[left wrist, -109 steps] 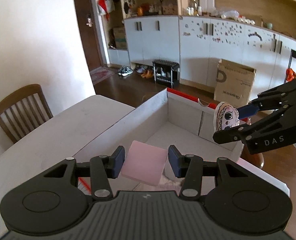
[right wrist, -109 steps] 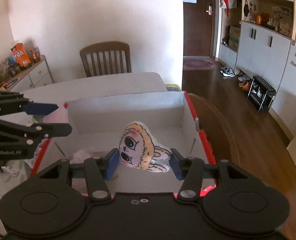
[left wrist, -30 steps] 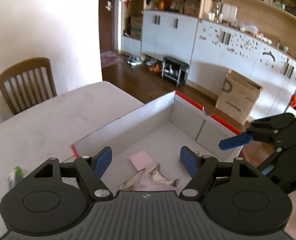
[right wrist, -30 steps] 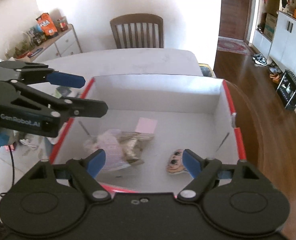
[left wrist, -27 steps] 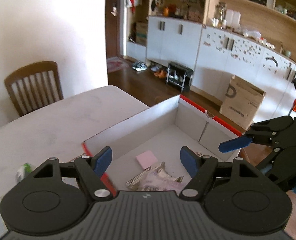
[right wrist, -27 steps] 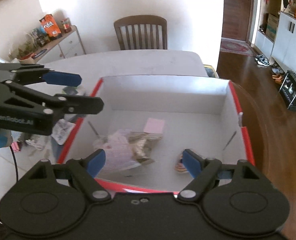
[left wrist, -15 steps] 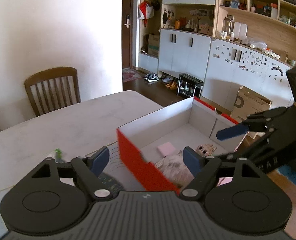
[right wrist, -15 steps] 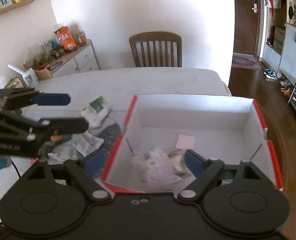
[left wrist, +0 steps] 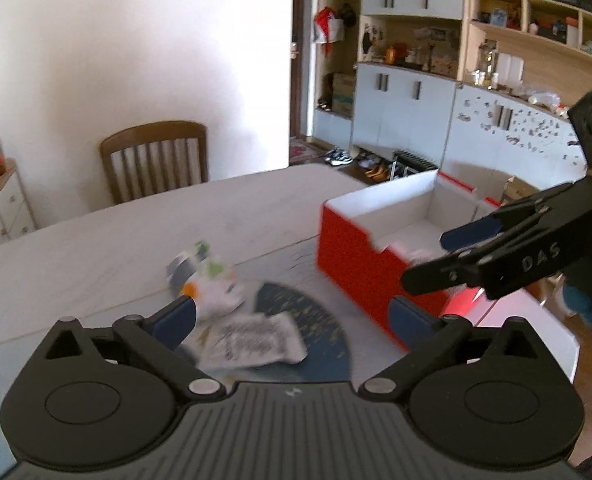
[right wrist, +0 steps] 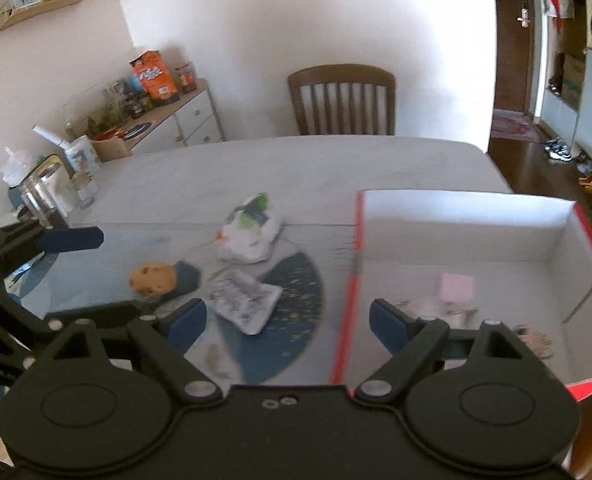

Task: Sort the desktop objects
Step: 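Withdraw both tools from the box back toward the table, then approach the pink binder clip with left tool while right approaches white packet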

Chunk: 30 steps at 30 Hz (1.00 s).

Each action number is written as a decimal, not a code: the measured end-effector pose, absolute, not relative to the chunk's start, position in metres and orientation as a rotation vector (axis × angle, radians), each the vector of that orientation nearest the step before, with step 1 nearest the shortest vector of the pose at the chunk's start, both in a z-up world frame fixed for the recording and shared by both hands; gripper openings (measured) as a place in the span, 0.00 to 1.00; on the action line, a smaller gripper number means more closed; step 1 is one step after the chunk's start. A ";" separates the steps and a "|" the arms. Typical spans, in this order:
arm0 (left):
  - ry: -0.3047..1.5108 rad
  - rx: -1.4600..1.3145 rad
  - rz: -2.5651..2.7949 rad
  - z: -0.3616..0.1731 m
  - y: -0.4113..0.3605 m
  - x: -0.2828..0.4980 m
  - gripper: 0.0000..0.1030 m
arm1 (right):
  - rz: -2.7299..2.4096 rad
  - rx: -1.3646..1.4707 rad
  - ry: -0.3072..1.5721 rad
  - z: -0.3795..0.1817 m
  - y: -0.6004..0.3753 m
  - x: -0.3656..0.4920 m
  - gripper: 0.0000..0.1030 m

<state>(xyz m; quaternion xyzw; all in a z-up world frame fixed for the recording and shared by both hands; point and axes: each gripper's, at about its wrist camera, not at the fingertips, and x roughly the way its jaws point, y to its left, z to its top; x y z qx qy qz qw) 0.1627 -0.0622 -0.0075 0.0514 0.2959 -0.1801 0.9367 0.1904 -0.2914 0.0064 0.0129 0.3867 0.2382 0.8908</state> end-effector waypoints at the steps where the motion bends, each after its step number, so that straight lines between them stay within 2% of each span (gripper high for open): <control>1: 0.609 0.100 -0.358 -0.011 -0.055 0.160 1.00 | 0.500 0.024 0.803 0.005 -0.284 0.188 0.86; 15: 0.713 0.079 -0.264 -0.065 0.022 0.141 1.00 | 0.504 0.003 0.849 -0.018 -0.211 0.172 0.86; 30: 0.811 0.102 -0.179 -0.115 0.047 0.156 1.00 | 0.436 -0.121 0.822 -0.053 -0.167 0.180 0.86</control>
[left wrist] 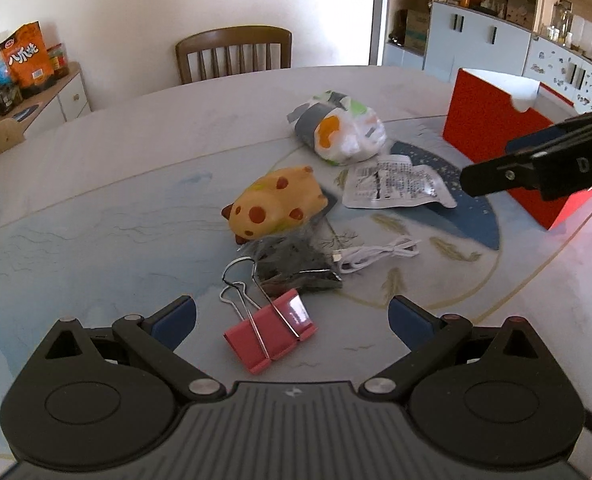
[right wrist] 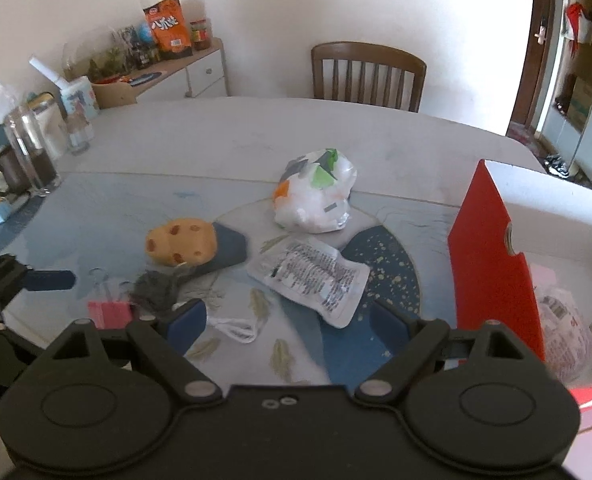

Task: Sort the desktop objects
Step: 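Approach the pink binder clip with left tool while right approaches white packet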

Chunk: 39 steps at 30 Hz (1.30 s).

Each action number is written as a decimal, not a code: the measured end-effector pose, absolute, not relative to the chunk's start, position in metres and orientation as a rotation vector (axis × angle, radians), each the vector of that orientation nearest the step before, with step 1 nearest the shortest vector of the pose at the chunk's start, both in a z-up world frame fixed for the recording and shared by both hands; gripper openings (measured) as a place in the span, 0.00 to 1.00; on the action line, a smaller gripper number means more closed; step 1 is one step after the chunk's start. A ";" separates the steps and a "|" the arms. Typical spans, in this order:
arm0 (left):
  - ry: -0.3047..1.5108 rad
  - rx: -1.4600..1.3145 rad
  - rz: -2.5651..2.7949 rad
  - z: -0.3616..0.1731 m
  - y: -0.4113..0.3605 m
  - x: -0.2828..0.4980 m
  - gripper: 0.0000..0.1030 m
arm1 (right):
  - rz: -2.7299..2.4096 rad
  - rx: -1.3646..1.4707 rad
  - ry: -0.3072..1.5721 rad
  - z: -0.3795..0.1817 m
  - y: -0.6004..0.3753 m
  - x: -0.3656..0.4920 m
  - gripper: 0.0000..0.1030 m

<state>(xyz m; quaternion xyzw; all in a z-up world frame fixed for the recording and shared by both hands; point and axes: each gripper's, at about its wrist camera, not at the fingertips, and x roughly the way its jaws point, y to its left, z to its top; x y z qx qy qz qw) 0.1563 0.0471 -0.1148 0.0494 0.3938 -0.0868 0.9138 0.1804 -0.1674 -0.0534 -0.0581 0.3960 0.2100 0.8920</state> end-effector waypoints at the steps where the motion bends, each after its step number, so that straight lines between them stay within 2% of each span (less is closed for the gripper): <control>1: 0.813 0.107 -0.174 -0.117 0.047 0.157 1.00 | 0.431 -0.126 0.818 -0.056 -0.166 0.184 0.86; 10: 0.831 0.125 -0.145 -0.128 0.049 0.162 1.00 | 0.454 -0.196 0.825 -0.077 -0.159 0.215 0.86; 18: 0.846 0.101 -0.124 -0.134 0.051 0.167 0.99 | 0.489 -0.306 0.911 -0.102 -0.156 0.236 0.86; 27: 0.871 0.092 -0.100 -0.141 0.048 0.175 0.99 | 0.555 -0.435 0.935 -0.114 -0.141 0.258 0.82; 39: 0.885 0.064 -0.093 -0.145 0.049 0.179 0.99 | 0.663 -0.433 0.919 -0.118 -0.133 0.287 0.80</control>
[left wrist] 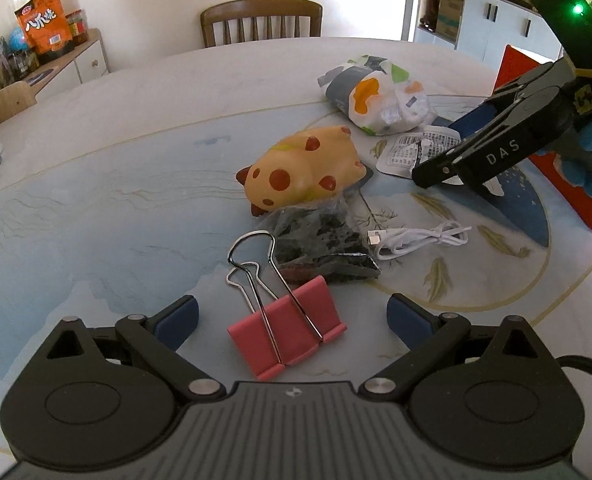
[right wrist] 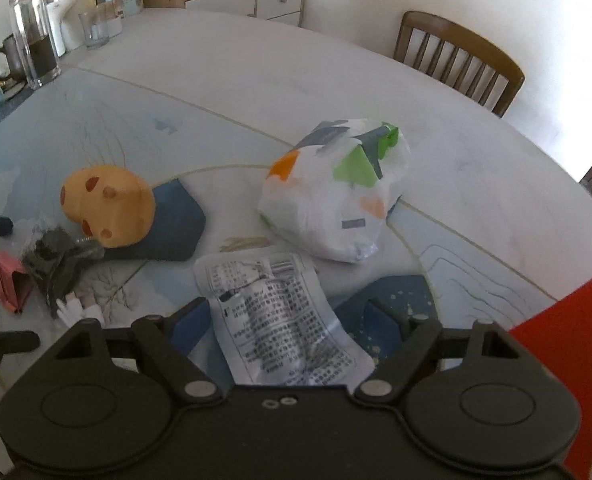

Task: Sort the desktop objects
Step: 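Approach the pink binder clip with left tool while right approaches white packet, then close the left tool on the pink binder clip while right grasps the white packet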

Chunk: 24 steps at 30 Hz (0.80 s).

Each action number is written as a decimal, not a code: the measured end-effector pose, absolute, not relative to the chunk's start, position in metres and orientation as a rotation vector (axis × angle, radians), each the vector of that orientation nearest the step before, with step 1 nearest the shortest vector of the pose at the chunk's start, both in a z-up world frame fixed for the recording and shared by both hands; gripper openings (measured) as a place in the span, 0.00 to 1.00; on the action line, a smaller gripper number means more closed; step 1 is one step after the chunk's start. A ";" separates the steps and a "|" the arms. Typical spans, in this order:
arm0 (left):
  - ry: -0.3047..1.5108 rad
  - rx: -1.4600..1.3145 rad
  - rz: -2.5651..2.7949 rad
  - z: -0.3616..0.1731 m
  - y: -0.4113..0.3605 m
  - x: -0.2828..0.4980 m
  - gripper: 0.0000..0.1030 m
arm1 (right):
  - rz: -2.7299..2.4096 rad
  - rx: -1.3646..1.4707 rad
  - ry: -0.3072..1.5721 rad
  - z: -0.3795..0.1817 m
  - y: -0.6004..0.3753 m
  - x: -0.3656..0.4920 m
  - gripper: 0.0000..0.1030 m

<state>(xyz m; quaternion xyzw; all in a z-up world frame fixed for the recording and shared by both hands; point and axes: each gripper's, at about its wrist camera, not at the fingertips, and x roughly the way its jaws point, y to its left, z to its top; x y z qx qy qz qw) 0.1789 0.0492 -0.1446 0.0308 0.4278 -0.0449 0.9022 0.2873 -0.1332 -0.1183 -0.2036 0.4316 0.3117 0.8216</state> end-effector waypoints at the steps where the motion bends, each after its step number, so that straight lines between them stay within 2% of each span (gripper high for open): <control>1: 0.885 0.063 -0.092 -0.145 0.049 0.179 0.99 | 0.668 -0.419 0.923 -0.119 -0.134 0.289 0.80; 8: 0.887 0.055 -0.077 -0.143 0.049 0.177 0.92 | 0.677 -0.347 0.938 -0.121 -0.141 0.292 0.78; 11: 0.881 0.053 -0.073 -0.141 0.050 0.175 0.83 | 0.674 -0.339 0.932 -0.120 -0.141 0.290 0.74; 12: 0.874 0.053 -0.071 -0.140 0.050 0.173 0.76 | 0.674 -0.337 0.930 -0.120 -0.141 0.289 0.71; 14: 0.870 0.054 -0.073 -0.139 0.049 0.173 0.70 | 0.673 -0.335 0.926 -0.118 -0.140 0.286 0.67; 17: 0.863 0.054 -0.072 -0.137 0.050 0.172 0.56 | 0.675 -0.336 0.920 -0.117 -0.139 0.278 0.63; 24: 0.860 0.050 -0.072 -0.137 0.051 0.169 0.55 | 0.635 -0.308 0.937 -0.115 -0.144 0.258 0.59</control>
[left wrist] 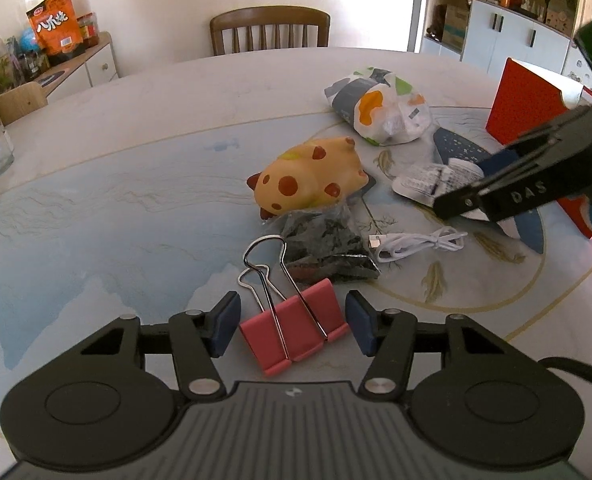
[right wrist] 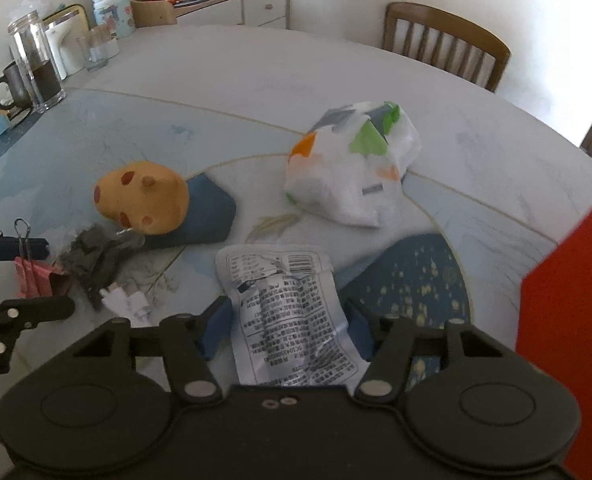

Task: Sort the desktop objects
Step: 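Close the left tool on the pink binder clip while right grasps the white packet, then carry the binder clip and white packet over the red box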

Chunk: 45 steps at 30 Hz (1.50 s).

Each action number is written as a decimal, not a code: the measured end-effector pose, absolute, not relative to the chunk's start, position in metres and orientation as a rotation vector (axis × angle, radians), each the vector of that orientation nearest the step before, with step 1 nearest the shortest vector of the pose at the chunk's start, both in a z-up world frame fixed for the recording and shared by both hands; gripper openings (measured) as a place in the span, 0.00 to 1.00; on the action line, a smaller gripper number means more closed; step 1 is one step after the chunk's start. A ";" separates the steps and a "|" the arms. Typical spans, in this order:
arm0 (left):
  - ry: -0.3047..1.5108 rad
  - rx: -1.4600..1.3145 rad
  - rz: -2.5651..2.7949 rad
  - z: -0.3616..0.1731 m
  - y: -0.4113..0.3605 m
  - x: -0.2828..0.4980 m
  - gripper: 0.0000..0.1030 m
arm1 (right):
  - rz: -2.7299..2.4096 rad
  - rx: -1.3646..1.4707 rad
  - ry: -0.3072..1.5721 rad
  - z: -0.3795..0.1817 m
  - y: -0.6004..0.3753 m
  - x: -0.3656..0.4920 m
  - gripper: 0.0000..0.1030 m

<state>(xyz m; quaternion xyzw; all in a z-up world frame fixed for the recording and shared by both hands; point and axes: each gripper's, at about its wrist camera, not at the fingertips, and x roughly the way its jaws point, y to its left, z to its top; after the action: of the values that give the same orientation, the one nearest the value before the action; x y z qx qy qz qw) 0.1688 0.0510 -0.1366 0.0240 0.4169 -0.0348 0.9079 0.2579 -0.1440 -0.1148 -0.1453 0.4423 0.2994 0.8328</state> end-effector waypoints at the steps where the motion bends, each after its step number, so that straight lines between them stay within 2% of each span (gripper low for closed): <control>1: 0.861 0.047 -0.072 -0.137 0.051 0.168 0.54 | 0.630 -0.297 0.940 -0.114 -0.146 0.255 0.58; 11: 0.860 0.030 -0.093 -0.131 0.050 0.154 0.52 | 0.561 -0.191 0.936 -0.097 -0.168 0.219 0.58; 23: 0.822 0.035 -0.148 -0.100 0.039 0.143 0.52 | 0.506 -0.073 0.929 -0.068 -0.197 0.180 0.58; 45: 0.644 0.058 -0.360 -0.018 -0.047 0.172 0.52 | 0.375 0.087 0.779 0.003 -0.290 0.157 0.58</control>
<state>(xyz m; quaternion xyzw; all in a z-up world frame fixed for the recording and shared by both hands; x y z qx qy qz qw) 0.1723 -0.0468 -0.0181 0.0286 0.3148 -0.1759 0.9323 0.1565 -0.2902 0.0028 0.0419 0.3772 0.1817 0.9071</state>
